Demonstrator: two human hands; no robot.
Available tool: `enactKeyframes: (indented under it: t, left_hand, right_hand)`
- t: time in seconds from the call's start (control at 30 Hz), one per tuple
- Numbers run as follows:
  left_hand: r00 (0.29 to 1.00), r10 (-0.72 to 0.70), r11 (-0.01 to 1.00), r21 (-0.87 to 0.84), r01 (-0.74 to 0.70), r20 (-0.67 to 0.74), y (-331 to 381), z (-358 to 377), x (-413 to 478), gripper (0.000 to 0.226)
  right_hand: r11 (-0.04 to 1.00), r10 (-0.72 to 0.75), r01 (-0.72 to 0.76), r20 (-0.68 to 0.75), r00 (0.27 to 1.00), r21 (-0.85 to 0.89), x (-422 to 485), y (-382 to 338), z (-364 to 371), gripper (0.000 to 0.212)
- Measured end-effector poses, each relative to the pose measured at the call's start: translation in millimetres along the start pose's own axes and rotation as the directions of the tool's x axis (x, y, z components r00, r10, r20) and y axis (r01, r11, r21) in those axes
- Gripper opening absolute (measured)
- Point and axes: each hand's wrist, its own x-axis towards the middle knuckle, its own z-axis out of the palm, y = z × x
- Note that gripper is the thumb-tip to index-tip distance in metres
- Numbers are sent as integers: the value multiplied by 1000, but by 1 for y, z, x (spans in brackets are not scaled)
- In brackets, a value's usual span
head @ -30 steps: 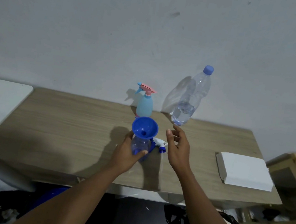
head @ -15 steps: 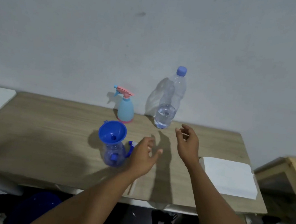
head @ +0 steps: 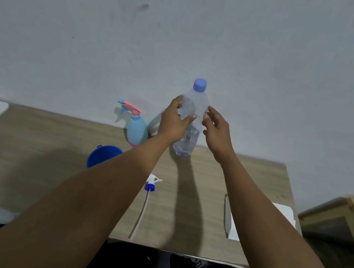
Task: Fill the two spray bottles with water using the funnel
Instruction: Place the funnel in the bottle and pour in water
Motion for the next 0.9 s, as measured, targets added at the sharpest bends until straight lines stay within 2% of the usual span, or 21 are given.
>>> enactKeyframes:
  t: [0.1,0.4,0.57,0.67,0.77,0.9]
  left_hand:
    - [999,36,999,25,-36,1,-4,-4,-17,69]
    - [992,102,995,-27,-100,78,-3,-38,-99,55]
    - [989,112,993,-32,-110,91,-7,-46,-136,68]
    - [987,134,991,-34,-131,88,-10,-48,-153,68]
    - [988,141,990,-17,-141,56,-12,-51,-163,65]
    - [991,121,992,26,-123,57,-11,-51,-169,79]
  right_hand:
    - [999,-12,12,3,1000,36,-21,-3,-5,29]
    - [998,-21,17,76,997,53,-100,11,-17,41]
    - [997,-7,4,41,999,74,-143,15,-18,43]
    - [998,-26,24,38,999,65,-159,15,-19,42]
    - [999,-34,33,24,999,38,-164,17,-18,39]
    - [999,-31,29,-41,999,-34,-159,11,-20,30]
